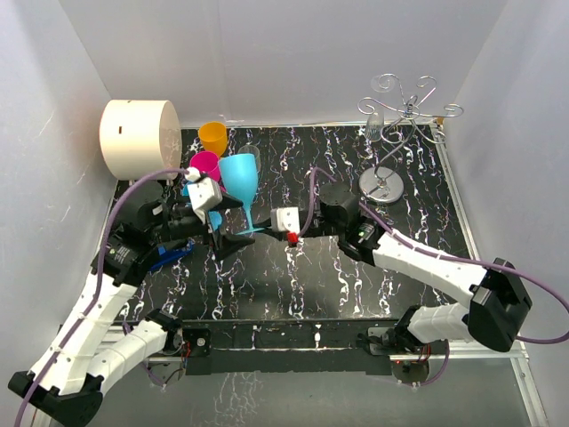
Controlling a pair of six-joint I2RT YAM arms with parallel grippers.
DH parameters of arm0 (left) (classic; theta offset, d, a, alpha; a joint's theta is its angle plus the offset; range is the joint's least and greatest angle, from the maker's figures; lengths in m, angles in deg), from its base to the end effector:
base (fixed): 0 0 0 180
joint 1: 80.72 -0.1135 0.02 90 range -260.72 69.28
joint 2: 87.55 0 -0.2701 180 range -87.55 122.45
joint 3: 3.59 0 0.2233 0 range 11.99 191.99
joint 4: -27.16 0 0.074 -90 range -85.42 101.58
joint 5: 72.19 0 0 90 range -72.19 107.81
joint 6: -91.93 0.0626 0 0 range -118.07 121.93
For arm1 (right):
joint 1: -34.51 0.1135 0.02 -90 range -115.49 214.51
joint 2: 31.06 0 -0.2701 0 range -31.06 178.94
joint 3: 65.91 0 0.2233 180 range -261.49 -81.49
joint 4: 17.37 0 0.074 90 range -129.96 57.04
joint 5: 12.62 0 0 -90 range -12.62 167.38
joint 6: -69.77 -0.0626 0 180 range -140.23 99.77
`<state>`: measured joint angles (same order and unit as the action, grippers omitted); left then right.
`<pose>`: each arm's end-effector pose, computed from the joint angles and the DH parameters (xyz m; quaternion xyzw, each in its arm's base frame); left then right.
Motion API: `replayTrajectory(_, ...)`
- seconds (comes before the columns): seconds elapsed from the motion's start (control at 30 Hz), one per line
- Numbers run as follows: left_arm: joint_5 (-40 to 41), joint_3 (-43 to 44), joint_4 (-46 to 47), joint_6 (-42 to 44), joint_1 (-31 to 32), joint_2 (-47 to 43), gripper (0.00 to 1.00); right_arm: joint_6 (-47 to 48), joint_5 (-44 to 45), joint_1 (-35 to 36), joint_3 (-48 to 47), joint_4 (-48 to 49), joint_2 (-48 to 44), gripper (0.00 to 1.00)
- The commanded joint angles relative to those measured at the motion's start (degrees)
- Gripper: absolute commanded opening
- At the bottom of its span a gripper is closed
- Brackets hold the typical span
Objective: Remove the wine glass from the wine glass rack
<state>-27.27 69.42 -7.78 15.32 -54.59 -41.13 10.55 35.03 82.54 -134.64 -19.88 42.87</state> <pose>0.1155 -0.1060 0.3919 0.4721 0.5730 -0.3553 0.5679 0.1604 0.2414 0.3367 -0.6294 0.3917 0.3609 0.5658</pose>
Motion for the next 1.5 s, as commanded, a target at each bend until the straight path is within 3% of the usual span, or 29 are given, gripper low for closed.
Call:
replayTrajectory(0.0, 2.5, 5.8, 8.3, -18.3, 0.2, -0.3, 0.99, 38.4, 8.4, 0.4, 0.5, -10.0, -4.3, 0.00)
replayTrajectory(0.13, 12.5, 10.7, 14.5, -38.9, 0.2, 2.0, 0.99, 54.8, 21.5, 0.4, 6.4, -2.9, -6.7, 0.00)
replayTrajectory(0.23, 23.8, 18.2, 6.6, -49.9, 0.2, 5.3, 0.99, 61.4, 30.0, 0.4, 10.2, 3.8, -7.6, 0.00)
replayTrajectory(0.33, 31.7, 25.1, -4.0, -55.6, 0.2, 9.4, 0.97, 68.6, 35.4, 0.4, 13.5, 6.8, -8.2, 0.00)
replayTrajectory(0.53, 34.4, 38.4, -22.0, -52.9, 0.2, 20.4, 0.88, 71.2, 36.7, 0.6, 18.3, 14.8, -11.1, 0.00)
replayTrajectory(0.7, 30.0, 34.8, -19.1, -51.0, 0.1, 21.2, 0.75, 72.4, 35.9, 1.5, 18.9, 15.5, -11.2, 0.00)
replayTrajectory(0.93, 27.3, 33.8, -19.1, -49.3, 0.1, 23.2, 0.36, 72.5, 36.6, 3.0, 18.4, 17.5, -9.6, 0.03)
replayTrajectory(1.07, 26.2, 32.6, -19.6, -48.5, 0.1, 23.7, 0.13, 71.3, 37.4, 3.7, 18.5, 16.5, -8.8, 0.14)
replayTrajectory(1.13, 26.1, 32.1, -19.4, -47.9, 0.1, 24.0, 0.02, 69.2, 37.0, 3.9, 19.1, 15.4, -9.0, 0.25)
replayTrajectory(1.23, 28.9, 31.4, -19.0, -46.8, 0.1, 24.0, 0.00, 61.4, 35.8, 3.9, 18.3, 10.1, -9.4, 0.52)
replayTrajectory(1.3, 32.0, 30.8, -18.1, -44.9, 0.1, 24.0, 0.00, 53.2, 33.6, 3.9, 17.8, 5.2, -9.9, 0.91)
replayTrajectory(1.33, 34.2, 30.8, -18.0, -43.6, 0.1, 24.1, 0.00, 48.8, 32.6, 3.9, 17.8, 3.6, -10.3, 0.98)
replayTrajectory(1.47, 43.0, 29.9, -17.1, -37.3, 0.1, 25.8, 0.00, 30.2, 30.2, 3.9, 18.1, -0.3, -10.8, 0.98)
